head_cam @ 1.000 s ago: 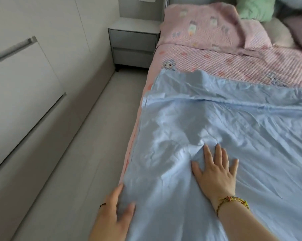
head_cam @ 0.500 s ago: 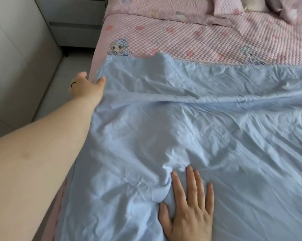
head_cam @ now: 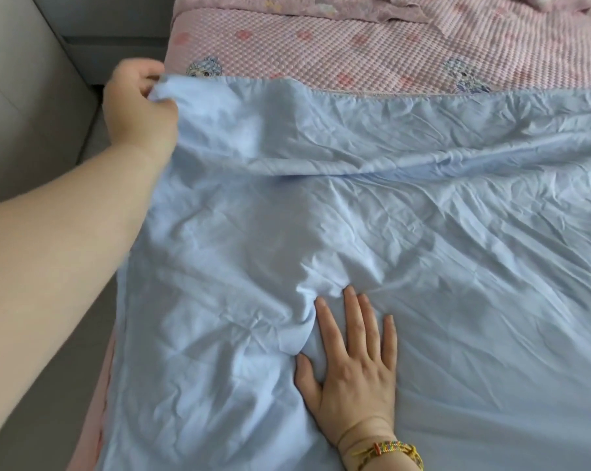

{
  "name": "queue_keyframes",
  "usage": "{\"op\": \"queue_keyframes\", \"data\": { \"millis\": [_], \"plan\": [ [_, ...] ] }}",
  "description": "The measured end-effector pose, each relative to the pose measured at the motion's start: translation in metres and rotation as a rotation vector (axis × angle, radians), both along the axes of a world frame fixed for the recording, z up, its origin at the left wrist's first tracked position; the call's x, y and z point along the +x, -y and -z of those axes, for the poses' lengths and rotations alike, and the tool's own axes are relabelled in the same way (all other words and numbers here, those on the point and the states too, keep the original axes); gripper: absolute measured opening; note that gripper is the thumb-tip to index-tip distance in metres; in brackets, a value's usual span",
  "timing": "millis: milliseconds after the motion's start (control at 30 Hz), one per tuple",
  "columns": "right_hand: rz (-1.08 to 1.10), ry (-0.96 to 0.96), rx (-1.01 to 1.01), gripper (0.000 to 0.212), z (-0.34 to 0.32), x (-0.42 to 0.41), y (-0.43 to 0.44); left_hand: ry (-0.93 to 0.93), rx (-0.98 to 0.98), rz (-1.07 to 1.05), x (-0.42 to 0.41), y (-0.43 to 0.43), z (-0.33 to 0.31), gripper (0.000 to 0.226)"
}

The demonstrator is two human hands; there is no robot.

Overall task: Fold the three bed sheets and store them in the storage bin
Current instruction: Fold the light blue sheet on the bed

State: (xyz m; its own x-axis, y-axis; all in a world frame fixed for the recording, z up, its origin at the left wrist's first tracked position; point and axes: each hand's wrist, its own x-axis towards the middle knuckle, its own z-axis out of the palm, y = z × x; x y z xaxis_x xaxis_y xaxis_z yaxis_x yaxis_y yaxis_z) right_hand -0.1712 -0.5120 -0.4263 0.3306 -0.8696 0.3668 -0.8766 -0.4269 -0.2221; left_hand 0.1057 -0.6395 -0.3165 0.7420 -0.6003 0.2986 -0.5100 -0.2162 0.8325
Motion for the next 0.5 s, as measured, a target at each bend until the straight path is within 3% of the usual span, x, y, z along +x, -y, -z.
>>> {"op": "queue_keyframes", "data": {
  "millis": [133,300,500],
  "plan": [
    [-0.008,-0.005,0.027,0.062,-0.002,-0.002,0.000,-0.015,-0.146,0.188,-0.019,-0.016,-0.034,0.047],
    [-0.038,0.024,0.070,0.064,-0.004,-0.001,0.000,-0.001,-0.117,0.484,-0.070,-0.083,-0.052,0.055],
    [-0.030,0.081,-0.015,0.060,-0.003,0.001,0.001,-0.232,0.018,0.448,-0.103,-0.191,-0.023,0.059]
  ]
}}
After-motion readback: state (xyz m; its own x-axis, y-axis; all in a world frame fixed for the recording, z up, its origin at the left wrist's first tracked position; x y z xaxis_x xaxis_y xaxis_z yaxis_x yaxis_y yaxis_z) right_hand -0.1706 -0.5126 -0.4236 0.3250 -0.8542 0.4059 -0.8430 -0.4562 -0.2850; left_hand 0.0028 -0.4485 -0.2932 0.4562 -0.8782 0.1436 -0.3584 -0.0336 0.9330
